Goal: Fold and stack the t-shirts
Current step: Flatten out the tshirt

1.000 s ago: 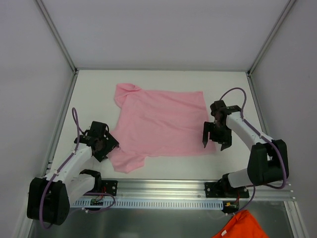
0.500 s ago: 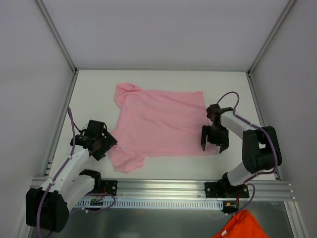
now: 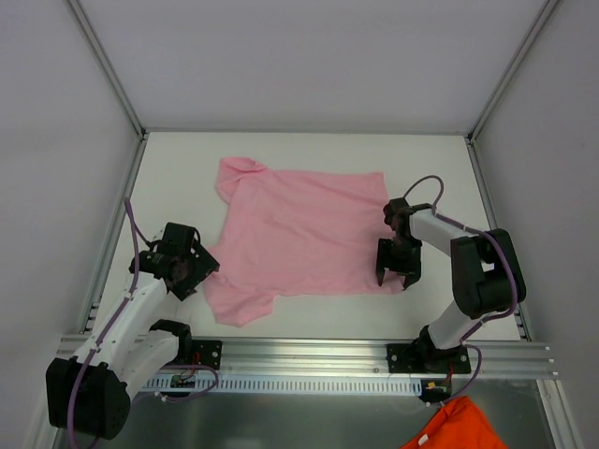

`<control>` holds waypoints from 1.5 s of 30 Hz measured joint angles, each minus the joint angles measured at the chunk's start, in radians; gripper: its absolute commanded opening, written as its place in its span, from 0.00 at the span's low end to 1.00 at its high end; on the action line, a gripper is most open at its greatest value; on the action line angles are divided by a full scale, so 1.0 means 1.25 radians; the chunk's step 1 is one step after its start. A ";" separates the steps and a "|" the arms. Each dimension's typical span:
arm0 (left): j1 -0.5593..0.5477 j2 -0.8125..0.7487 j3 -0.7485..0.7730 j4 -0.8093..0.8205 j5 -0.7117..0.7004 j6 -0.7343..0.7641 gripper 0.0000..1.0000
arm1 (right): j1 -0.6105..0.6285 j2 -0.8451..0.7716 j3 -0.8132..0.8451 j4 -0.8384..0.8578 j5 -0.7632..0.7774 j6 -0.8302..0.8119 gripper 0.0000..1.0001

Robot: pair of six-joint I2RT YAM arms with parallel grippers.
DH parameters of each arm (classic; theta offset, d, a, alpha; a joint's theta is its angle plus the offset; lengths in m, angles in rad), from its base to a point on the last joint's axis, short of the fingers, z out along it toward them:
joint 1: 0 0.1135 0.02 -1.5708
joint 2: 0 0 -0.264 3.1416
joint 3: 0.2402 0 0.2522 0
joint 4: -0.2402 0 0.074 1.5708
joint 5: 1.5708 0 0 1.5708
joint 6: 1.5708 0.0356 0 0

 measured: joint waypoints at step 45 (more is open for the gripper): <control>0.000 0.038 0.052 0.020 0.004 0.018 0.77 | 0.027 -0.003 0.346 -0.062 0.194 -0.064 0.80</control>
